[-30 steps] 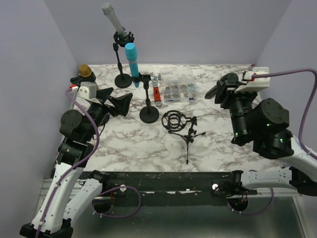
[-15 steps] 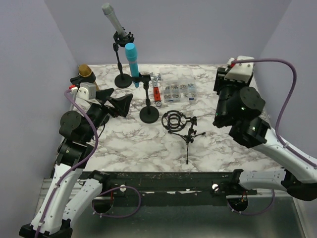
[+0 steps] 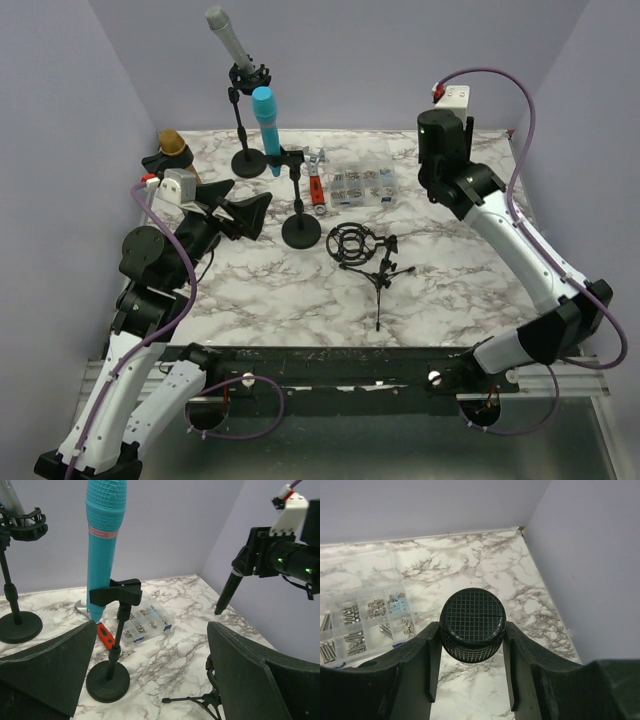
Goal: Remove the microphone from the stand
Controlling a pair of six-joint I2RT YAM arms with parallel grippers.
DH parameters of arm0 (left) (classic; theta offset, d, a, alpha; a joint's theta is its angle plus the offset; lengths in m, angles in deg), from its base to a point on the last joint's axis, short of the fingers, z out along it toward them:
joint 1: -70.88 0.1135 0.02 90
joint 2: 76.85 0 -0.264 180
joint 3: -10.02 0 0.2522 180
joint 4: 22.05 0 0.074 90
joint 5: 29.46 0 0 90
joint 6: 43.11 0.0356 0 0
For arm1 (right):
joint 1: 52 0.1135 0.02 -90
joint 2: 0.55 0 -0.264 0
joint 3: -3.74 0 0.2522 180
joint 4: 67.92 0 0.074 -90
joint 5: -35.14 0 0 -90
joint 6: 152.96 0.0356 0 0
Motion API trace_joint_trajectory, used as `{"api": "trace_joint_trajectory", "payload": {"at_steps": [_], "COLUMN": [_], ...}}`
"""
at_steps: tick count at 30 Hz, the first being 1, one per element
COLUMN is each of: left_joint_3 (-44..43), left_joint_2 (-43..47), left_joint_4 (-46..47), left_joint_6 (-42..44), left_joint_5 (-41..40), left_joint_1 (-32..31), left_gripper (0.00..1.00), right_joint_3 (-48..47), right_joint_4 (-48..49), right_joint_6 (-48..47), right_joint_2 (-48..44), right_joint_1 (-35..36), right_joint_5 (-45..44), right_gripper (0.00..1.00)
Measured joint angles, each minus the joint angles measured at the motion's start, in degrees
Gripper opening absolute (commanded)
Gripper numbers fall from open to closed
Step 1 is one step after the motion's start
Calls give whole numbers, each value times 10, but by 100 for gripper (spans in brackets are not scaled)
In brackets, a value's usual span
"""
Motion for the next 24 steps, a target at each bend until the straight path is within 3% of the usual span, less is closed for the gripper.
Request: {"api": "trace_joint_trajectory", "payload": {"at_steps": [10,24], "left_joint_3": [0,0], "left_joint_2": [-4,-16], "left_joint_4": [-4,-6], "left_joint_6": [0,2], "left_joint_5": [0,0], "left_joint_1": [-10,-14], "left_gripper": [94,94], "right_joint_3": [-108,-256], "right_joint_4": [-78,-70], "right_joint_6": [88,85], "right_joint_2": [193,384], "right_joint_1": [-127,-188], "right_joint_5": [146,236], "right_gripper": [1,1]}}
